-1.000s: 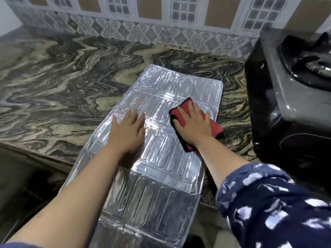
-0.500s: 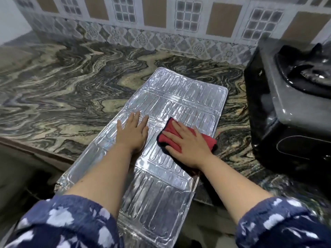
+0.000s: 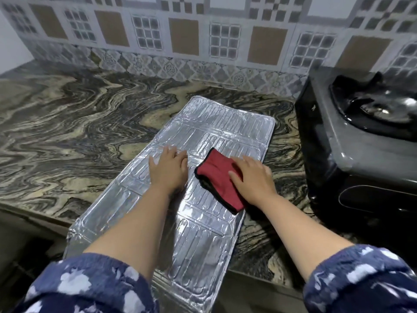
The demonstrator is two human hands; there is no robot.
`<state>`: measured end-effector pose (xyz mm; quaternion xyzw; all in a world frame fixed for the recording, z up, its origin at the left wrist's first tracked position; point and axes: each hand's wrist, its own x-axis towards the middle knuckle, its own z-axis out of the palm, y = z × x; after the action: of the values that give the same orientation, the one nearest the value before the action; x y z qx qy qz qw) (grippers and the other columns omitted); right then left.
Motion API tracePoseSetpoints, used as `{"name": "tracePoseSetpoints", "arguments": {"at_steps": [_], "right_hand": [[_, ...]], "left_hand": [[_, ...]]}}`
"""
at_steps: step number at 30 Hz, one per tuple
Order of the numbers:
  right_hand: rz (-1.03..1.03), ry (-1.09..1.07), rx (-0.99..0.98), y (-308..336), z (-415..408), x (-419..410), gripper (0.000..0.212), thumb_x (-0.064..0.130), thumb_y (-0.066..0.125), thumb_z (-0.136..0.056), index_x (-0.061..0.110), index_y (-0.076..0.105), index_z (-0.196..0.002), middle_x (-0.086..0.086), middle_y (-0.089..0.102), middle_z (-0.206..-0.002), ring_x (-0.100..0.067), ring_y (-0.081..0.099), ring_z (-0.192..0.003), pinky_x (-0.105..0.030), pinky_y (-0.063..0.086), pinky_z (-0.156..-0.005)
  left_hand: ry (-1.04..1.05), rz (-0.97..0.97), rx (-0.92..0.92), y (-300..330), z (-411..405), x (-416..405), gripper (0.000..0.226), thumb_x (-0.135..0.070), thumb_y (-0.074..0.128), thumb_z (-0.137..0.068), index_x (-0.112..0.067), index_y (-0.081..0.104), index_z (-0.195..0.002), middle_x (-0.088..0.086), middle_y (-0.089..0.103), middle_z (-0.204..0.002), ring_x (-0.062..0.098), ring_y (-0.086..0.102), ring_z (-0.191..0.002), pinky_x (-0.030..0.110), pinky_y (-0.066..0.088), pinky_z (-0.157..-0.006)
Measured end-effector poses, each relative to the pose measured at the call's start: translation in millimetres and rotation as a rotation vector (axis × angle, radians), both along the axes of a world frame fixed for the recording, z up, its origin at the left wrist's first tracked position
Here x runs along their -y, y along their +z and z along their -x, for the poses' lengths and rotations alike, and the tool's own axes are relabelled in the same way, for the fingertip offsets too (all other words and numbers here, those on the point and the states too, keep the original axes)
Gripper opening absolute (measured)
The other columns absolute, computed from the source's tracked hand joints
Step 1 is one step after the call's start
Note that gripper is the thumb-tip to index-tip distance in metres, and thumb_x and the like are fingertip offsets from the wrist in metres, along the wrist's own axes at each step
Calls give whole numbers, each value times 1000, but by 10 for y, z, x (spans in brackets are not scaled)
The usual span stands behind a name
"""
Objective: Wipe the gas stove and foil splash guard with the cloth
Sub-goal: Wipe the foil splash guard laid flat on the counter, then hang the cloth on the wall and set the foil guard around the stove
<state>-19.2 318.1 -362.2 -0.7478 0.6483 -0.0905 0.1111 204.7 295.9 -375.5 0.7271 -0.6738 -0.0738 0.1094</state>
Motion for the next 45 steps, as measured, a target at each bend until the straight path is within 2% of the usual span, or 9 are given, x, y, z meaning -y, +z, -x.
{"name": "tracePoseSetpoints", "arguments": {"at_steps": [7, 11, 17, 20, 22, 28, 31, 37, 45], "right_hand": [[68, -95, 49, -74, 67, -117, 41, 49, 52, -89, 39, 54, -129, 2, 52, -127, -22, 37, -124, -36, 22, -104], [121, -156, 166, -107, -33, -80, 25, 37, 63, -85, 37, 66, -110, 4, 52, -106, -23, 43, -112, -31, 26, -98], [23, -135, 289, 100, -50, 21, 25, 16, 60, -89, 31, 71, -105, 4, 49, -97, -25, 55, -105, -32, 37, -96], [-2, -127, 369, 346, 52, 247, 24, 15, 60, -88, 30, 72, -102, 3, 57, -106, -22, 59, -105, -33, 45, -95], [25, -94, 374, 559, 135, 465, 25, 11, 60, -87, 27, 73, -101, -3, 62, -114, -22, 61, -108, -30, 45, -97], [165, -44, 399, 1445, 465, 1065, 27, 2, 56, -90, 10, 70, -112, -12, 53, -118, -24, 53, -114, -6, 22, -82], [295, -47, 411, 1909, 656, 1448, 27, 5, 57, -91, 15, 70, -112, -4, 52, -109, -21, 53, -111, -9, 26, -86], [572, -73, 433, 2771, 1101, 2313, 30, 10, 59, -91, 25, 69, -115, 2, 46, -96, -17, 53, -95, -19, 37, -86], [905, -31, 432, 3908, 1507, 3245, 33, 9, 60, -90, 23, 66, -119, 1, 46, -100, -16, 51, -94, -17, 36, -87]], "left_hand": [[-155, -43, -163, 63, 501, -77, 50, -49, 49, -90, -39, 41, -139, 1, 57, -131, 23, 49, -124, 44, 34, -106], [-155, 1, -327, 85, 643, -114, 44, -29, 65, -84, -37, 56, -126, 1, 61, -120, 22, 59, -112, 38, 47, -96], [-111, -40, -732, 252, 762, -73, 45, 16, 53, -79, -9, 68, -114, 8, 70, -112, 13, 65, -94, 20, 47, -95], [-86, -11, -818, 496, 828, 80, 45, 17, 54, -80, -6, 66, -116, 3, 68, -110, 13, 63, -98, 16, 42, -98], [-61, 29, -819, 708, 891, 228, 43, 12, 58, -82, -9, 65, -118, -2, 66, -108, 8, 58, -100, 6, 36, -88], [-102, 205, -905, 1430, 1197, 826, 46, 11, 59, -79, -12, 66, -118, -1, 69, -107, 9, 62, -99, 22, 45, -97], [-166, 338, -952, 1864, 1409, 1270, 49, 14, 55, -78, -13, 66, -117, 4, 70, -112, 13, 65, -104, 30, 48, -100], [-300, 570, -1035, 2706, 1882, 2109, 43, 8, 59, -83, -19, 67, -115, -2, 67, -111, -1, 63, -95, 15, 51, -89], [-404, 861, -1034, 3802, 2336, 3022, 39, 0, 64, -84, -23, 67, -116, -14, 57, -102, 13, 62, -99, 31, 52, -95]]}}
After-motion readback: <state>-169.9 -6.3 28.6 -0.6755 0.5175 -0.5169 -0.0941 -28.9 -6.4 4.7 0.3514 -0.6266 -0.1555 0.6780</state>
